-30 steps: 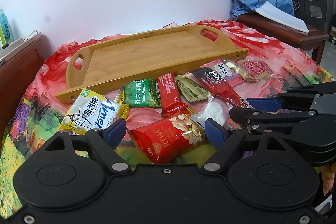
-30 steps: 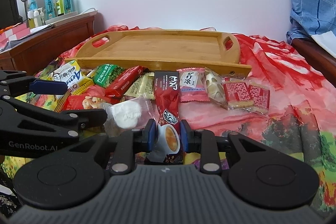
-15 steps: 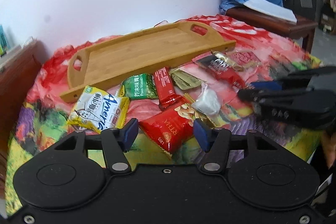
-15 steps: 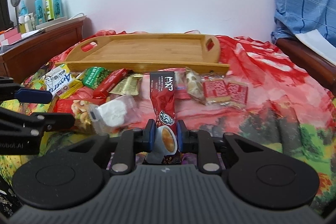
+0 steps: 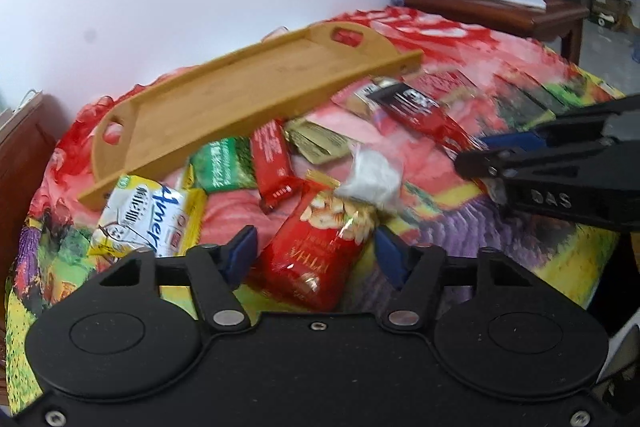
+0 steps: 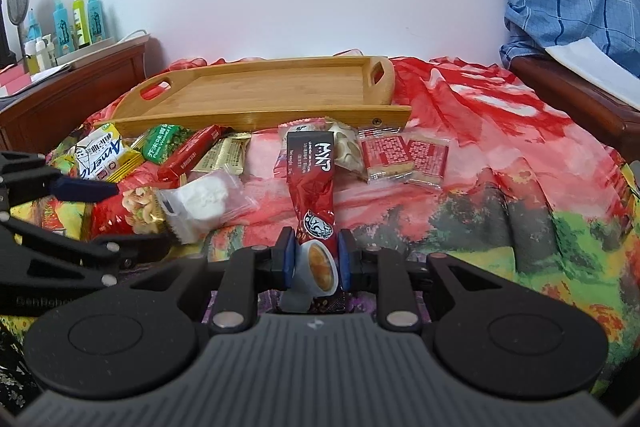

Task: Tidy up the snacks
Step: 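Lift the red nut bag and MXP stick over the bamboo tray with both tools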

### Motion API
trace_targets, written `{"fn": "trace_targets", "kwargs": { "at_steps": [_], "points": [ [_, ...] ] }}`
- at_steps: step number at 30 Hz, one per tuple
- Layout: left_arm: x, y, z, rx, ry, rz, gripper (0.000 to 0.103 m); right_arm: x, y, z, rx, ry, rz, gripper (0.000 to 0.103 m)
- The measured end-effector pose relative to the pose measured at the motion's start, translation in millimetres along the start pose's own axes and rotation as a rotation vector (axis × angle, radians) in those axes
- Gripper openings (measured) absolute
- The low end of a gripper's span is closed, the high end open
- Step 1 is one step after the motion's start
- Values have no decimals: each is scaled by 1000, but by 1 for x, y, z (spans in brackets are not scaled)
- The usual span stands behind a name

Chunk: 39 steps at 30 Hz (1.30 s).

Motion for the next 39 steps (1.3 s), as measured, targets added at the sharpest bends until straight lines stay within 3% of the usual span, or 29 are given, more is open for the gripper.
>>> {"fn": "trace_targets", "kwargs": {
  "at_steps": [5,9,14,16,18,30,39],
  "points": [
    [-5,1,8,-1,-2,38,54,2,2,-2,-1,-9,4,35],
    [-4,1,5,3,5,46,57,5,4,-4,-14,-28,11,49],
    [-2,3,1,-5,14,99,54,7,3,-9,-22,-15,-14,49],
    [-1,6,1,-11,18,130,50,7,4,-11,-21,1,-17,32],
    [0,8,3,0,19,152,49,8,6,-10,-23,8,-6,25],
    [10,40,20,52,-2,303,47,21,13,4,-35,-2,0,23],
    [21,55,30,68,-27,346,46,35,14,13,-31,-25,-23,23]
  ]
}}
Point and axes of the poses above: each gripper's, at about its wrist camera, not at the fingertips, and z roughly against the way its jaws point, y to its left, x to its top, the point moved 3 cm from there along -z, roughly the way its jaws point, and after that the axes turned 12 degrees about -z, right-handed, at the moved point
